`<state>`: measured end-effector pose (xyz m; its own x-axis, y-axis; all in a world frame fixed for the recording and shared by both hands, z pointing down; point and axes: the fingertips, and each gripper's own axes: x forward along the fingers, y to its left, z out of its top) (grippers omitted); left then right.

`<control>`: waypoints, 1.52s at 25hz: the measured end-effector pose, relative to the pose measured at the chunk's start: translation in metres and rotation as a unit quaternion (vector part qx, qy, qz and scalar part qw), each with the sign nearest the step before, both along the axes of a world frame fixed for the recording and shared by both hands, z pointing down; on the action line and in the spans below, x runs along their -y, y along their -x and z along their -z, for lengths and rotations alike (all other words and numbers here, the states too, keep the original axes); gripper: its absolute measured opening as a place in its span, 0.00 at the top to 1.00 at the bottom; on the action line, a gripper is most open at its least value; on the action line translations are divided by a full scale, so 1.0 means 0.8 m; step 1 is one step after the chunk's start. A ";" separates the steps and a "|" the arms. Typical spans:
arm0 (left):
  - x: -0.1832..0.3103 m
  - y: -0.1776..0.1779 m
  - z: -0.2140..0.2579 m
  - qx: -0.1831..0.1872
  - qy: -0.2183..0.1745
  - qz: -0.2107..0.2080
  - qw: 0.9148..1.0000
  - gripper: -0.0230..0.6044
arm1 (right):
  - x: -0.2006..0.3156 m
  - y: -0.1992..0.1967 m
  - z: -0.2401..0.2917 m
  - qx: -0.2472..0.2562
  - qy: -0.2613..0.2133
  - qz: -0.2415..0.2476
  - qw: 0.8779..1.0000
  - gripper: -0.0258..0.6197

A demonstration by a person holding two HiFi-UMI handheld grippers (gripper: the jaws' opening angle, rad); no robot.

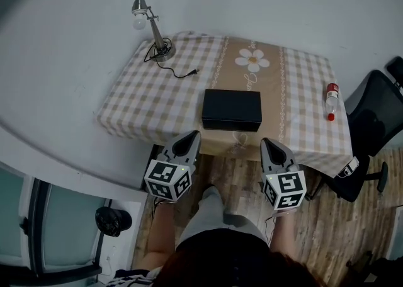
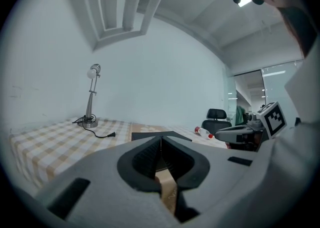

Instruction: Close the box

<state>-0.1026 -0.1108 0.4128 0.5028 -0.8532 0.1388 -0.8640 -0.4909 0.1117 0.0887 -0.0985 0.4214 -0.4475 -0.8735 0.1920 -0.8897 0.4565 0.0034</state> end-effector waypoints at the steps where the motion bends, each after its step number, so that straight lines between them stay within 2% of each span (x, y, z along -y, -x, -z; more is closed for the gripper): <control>1: -0.003 -0.002 0.001 0.002 -0.002 -0.001 1.000 0.92 | -0.004 0.003 0.002 0.005 -0.001 0.003 1.000 0.93; 8: -0.026 -0.015 0.015 0.010 -0.020 -0.008 1.000 0.92 | -0.028 0.017 0.025 0.015 -0.023 0.016 1.000 0.93; 16: -0.049 -0.013 0.029 0.007 -0.037 -0.016 0.999 0.92 | -0.043 0.043 0.034 0.000 -0.037 0.021 0.999 0.93; 23: -0.070 -0.001 0.037 0.000 -0.042 -0.022 0.999 0.92 | -0.056 0.059 0.050 -0.017 -0.061 0.007 0.998 0.93; 30: -0.100 0.012 0.052 0.004 -0.063 -0.018 0.998 0.92 | -0.081 0.067 0.063 -0.003 -0.074 -0.008 0.997 0.93; 38: -0.136 0.008 0.059 0.011 -0.078 -0.024 0.997 0.92 | -0.113 0.076 0.070 -0.028 -0.082 -0.010 0.996 0.93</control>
